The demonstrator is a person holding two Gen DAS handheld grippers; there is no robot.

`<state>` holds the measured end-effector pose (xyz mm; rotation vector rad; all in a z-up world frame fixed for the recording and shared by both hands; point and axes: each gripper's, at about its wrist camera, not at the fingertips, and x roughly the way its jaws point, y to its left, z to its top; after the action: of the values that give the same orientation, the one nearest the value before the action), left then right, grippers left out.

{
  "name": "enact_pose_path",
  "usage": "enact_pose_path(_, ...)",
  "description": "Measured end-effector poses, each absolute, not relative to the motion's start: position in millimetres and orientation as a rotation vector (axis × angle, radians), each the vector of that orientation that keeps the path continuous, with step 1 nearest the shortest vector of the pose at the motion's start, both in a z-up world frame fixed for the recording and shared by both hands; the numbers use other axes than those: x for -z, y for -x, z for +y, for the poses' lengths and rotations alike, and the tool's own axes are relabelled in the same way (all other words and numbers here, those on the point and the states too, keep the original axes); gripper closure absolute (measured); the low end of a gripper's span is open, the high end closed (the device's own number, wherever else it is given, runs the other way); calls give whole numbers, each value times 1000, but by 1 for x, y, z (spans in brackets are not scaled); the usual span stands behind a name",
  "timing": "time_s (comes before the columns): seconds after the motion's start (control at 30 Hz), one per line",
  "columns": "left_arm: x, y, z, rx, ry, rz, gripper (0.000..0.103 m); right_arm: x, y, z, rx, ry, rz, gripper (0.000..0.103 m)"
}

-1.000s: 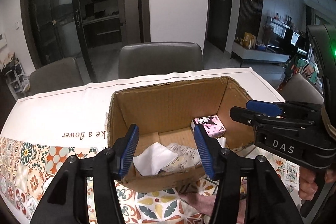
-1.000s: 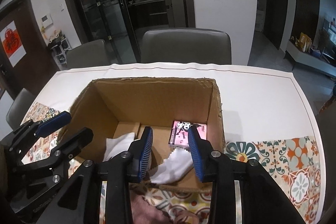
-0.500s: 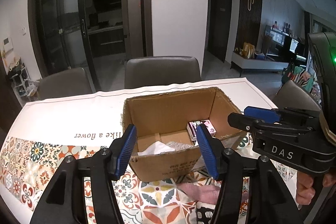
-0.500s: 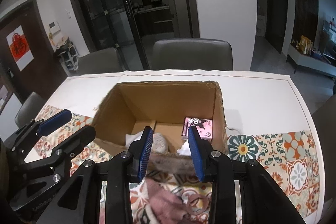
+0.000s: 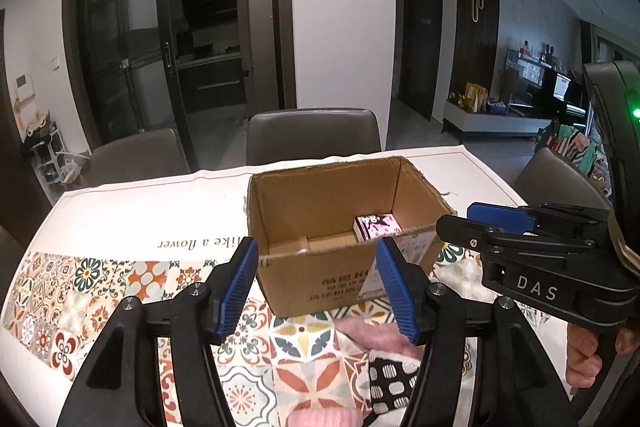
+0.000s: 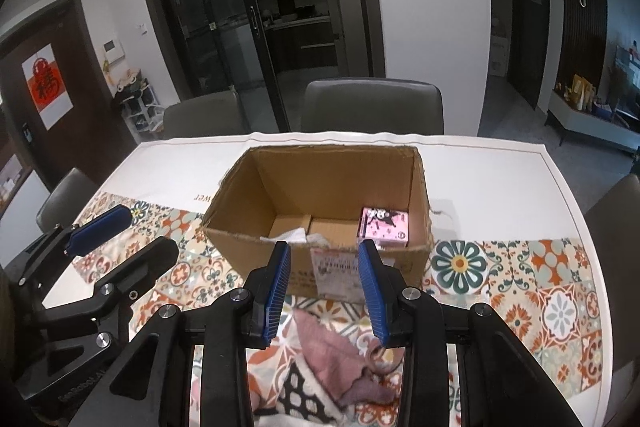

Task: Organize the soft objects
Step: 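Withdraw both open tools from the box toward the remaining soft items, then grasp the pink fluffy wristband with the left tool while the right tool grasps the pink towel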

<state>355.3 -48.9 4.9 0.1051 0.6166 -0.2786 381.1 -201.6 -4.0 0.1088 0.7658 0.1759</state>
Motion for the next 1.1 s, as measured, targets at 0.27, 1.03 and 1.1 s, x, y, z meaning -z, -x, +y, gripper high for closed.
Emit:
enact_pose_path(0.27, 6, -335, -42, 256, -103, 652, 41, 16, -364, -201, -172, -123, 797, 66)
enact_pose_path(1.03, 71, -295, -37, 235, -104, 871, 38, 68, -333, -201, -139, -151, 914, 66)
enact_pose_path(1.1, 76, -293, -38, 231, -114, 883, 38, 73, -329, -203, -134, -160, 923, 66)
